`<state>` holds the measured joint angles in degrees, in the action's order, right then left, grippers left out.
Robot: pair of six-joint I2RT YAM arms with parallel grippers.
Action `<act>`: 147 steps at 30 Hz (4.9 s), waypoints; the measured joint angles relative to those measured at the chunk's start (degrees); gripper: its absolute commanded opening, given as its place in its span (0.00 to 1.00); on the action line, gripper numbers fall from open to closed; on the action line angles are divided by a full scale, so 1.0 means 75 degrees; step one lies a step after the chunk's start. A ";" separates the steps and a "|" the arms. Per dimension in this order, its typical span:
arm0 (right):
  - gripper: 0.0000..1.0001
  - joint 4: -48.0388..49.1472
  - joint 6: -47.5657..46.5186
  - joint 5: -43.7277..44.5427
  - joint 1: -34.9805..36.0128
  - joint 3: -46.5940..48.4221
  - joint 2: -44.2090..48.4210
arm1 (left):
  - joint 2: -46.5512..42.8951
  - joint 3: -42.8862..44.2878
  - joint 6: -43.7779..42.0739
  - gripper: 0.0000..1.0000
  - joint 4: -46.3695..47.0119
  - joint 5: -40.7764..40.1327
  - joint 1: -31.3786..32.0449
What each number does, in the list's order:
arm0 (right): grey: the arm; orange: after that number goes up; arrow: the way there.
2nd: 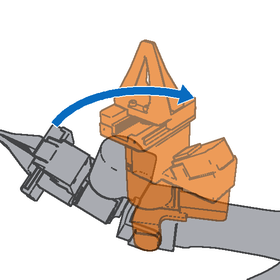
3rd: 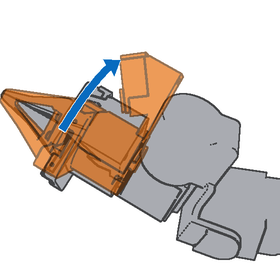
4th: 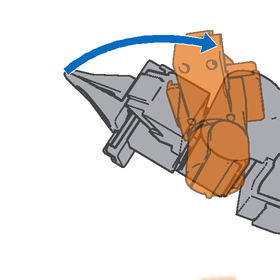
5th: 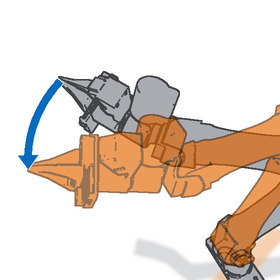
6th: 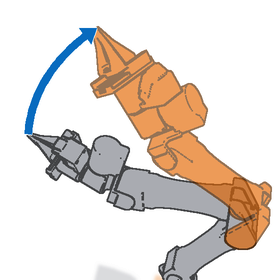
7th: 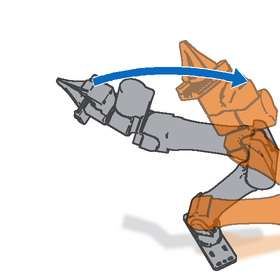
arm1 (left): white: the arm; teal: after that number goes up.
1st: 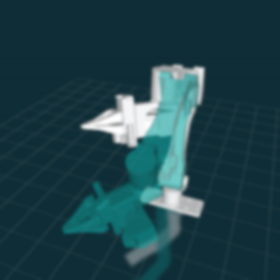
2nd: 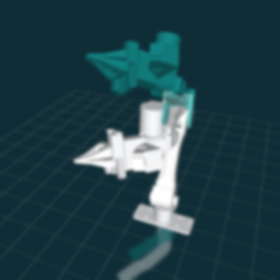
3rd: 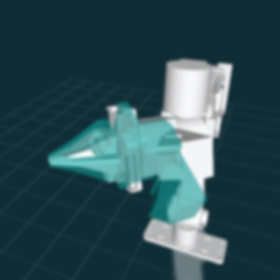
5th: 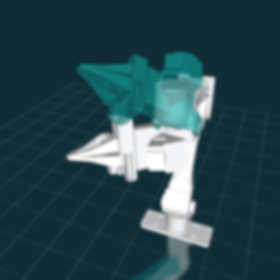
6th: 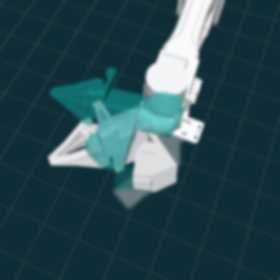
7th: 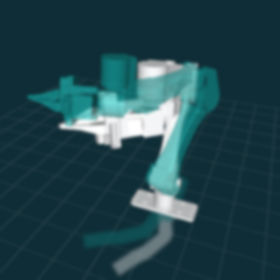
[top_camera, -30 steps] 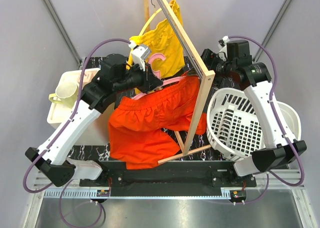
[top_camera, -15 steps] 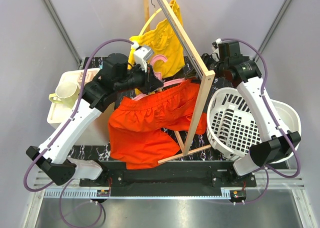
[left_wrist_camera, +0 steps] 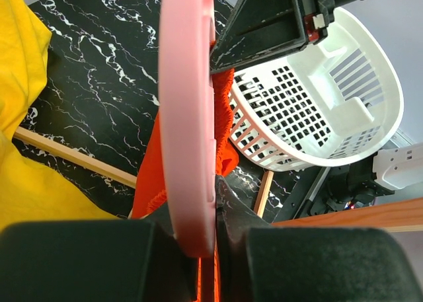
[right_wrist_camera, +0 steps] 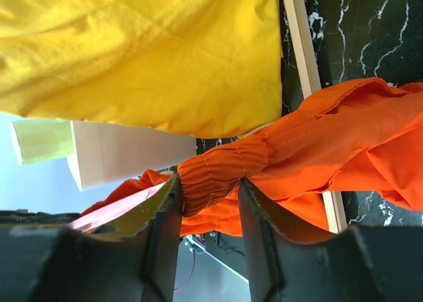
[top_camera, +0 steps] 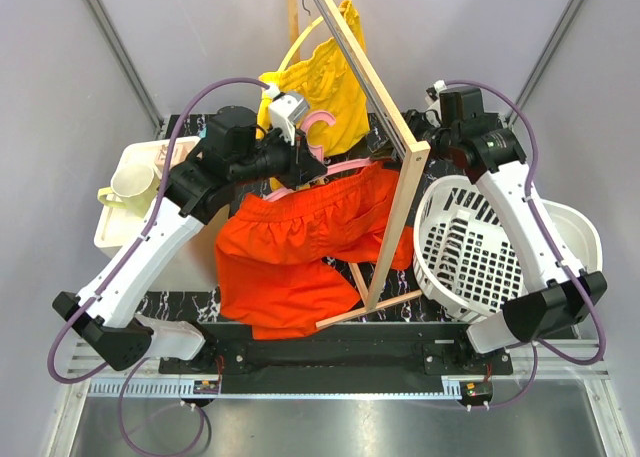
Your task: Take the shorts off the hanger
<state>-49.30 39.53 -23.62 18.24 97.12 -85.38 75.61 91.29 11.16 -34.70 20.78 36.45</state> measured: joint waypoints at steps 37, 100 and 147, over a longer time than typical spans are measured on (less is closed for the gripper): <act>0.00 -0.0766 -0.0332 0.1734 -0.0420 0.0361 0.0015 | -0.0379 -0.0213 -0.0291 0.00 -0.0012 0.0498 -0.0003; 0.00 -0.0580 0.0382 0.1361 -0.1533 0.3526 0.0627 | -0.1166 -0.0921 0.2614 0.00 0.0181 -0.1699 -0.0705; 0.00 0.0192 -0.3072 0.7373 -0.1533 0.3570 0.2964 | -0.1990 -0.1300 0.2876 0.00 -0.0420 -0.1416 -0.0708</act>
<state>-47.86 16.49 31.68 6.74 123.90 -63.16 60.69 81.54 32.73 -37.85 10.15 31.14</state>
